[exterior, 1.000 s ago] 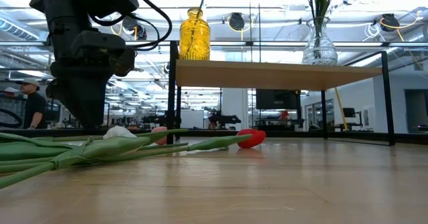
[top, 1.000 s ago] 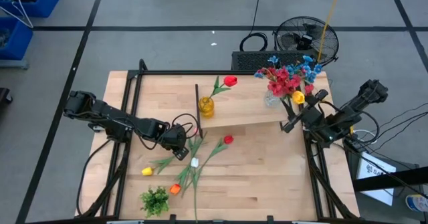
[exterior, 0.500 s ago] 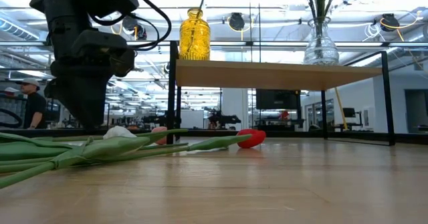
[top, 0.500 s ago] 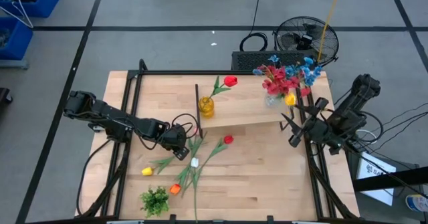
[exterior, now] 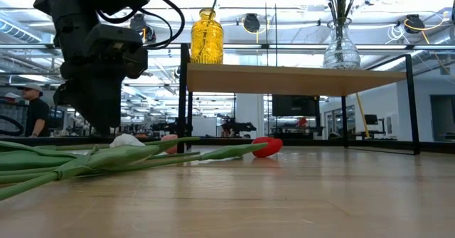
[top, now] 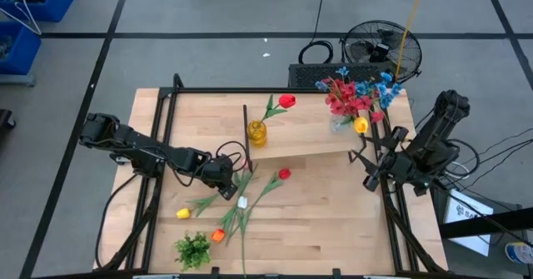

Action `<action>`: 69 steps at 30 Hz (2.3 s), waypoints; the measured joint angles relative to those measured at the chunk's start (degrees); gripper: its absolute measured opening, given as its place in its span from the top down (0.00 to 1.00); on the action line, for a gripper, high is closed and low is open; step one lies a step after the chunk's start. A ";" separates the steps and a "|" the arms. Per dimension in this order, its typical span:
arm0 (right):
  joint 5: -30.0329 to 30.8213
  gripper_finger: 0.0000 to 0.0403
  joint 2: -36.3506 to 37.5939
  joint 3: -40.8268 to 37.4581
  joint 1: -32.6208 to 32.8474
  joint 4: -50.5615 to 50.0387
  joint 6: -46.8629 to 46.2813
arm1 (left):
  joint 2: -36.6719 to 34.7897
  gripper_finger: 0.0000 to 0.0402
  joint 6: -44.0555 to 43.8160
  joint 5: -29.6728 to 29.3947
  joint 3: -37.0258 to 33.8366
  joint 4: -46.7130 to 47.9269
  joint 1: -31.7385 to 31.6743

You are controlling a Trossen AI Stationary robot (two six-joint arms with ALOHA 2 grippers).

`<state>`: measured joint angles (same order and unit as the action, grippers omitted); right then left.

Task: Pick and place flowers into a vace then onto a shelf
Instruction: Put the right yellow flower into the transparent vase, then put the yellow flower into the yellow vase

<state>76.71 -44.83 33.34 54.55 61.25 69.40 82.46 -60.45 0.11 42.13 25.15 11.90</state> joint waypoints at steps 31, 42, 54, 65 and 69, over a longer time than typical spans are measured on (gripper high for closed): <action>-34.36 0.54 -18.84 0.00 -13.43 -42.66 -85.48 | 0.00 0.61 -17.85 -2.06 -0.02 2.10 5.23; -47.04 0.54 -23.88 0.00 -22.73 -47.09 -94.38 | 5.33 0.61 -1.30 -6.68 0.01 2.88 6.78; -55.28 0.54 -24.73 0.02 -28.73 -33.98 -90.70 | 6.72 0.97 8.35 -0.83 8.69 10.21 7.26; -69.58 0.54 -35.54 6.56 -35.69 -27.63 -83.45 | 13.39 0.99 38.72 -1.70 34.45 36.44 5.99; -70.93 0.54 -40.01 9.55 -35.95 -28.04 -81.55 | 18.71 0.99 40.59 -1.39 39.66 40.44 4.74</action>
<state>5.78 -84.84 42.89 18.60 33.21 -12.15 101.16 -19.86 -1.28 81.78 65.59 16.64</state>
